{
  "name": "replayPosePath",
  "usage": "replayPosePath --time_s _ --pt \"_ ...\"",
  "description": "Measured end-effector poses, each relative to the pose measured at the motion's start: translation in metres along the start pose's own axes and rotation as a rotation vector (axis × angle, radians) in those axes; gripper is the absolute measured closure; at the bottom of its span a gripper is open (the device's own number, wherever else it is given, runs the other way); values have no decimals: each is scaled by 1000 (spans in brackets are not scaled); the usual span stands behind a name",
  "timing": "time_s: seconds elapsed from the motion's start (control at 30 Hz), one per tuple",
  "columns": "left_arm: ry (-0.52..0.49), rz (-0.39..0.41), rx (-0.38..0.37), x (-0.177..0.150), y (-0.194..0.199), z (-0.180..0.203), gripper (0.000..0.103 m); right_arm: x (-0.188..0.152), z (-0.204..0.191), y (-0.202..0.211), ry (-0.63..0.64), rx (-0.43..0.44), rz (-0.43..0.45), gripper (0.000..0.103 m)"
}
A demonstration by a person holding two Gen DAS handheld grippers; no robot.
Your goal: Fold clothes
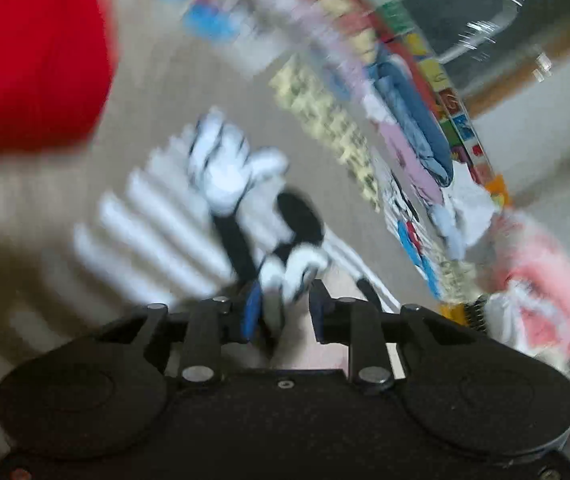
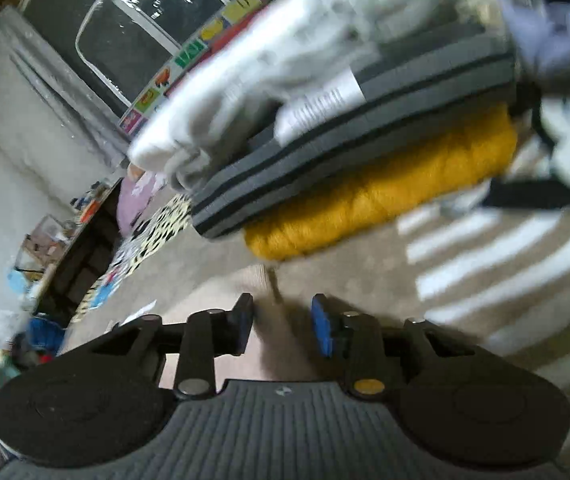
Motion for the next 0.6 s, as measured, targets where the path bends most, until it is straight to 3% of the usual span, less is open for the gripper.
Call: replayPosePath --time_s 0.1,0.2,0.23,0.27,0.33,0.43,0.57,0.6 --pt "-123 -16 26 -10 -10 20 80 9 -29 8 163 -27 37 69" --pt "-246 -33 51 -19 -21 40 78 9 -24 3 158 -36 19 71" --pt "-287 -38 60 -22 -24 46 71 9 -22 1 156 -39 13 71" --pt "-328 -44 68 -25 -27 53 71 9 -21 0 154 -42 6 71" --pt "-331 -35 102 -31 -38 43 73 10 -17 -4 150 -48 -6 72" --pt "-316 -38 84 -31 -46 42 73 10 -12 -8 145 -57 -24 69" --pt "-294 -42 55 -31 -55 41 73 10 -6 -15 137 -69 -49 47" --pt "-289 -43 48 -31 -57 41 73 11 -4 -16 135 -71 -55 47"
Point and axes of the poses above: each gripper's, at about its wrist camera, not at the fingertips, and y roughly against the way its jaws point, z to its right, x to its top, the point moved 7 cm from there along -y, roughly the way its jaws point, and after that the axes turned 2 degrees about y, right-handed, at the moved point
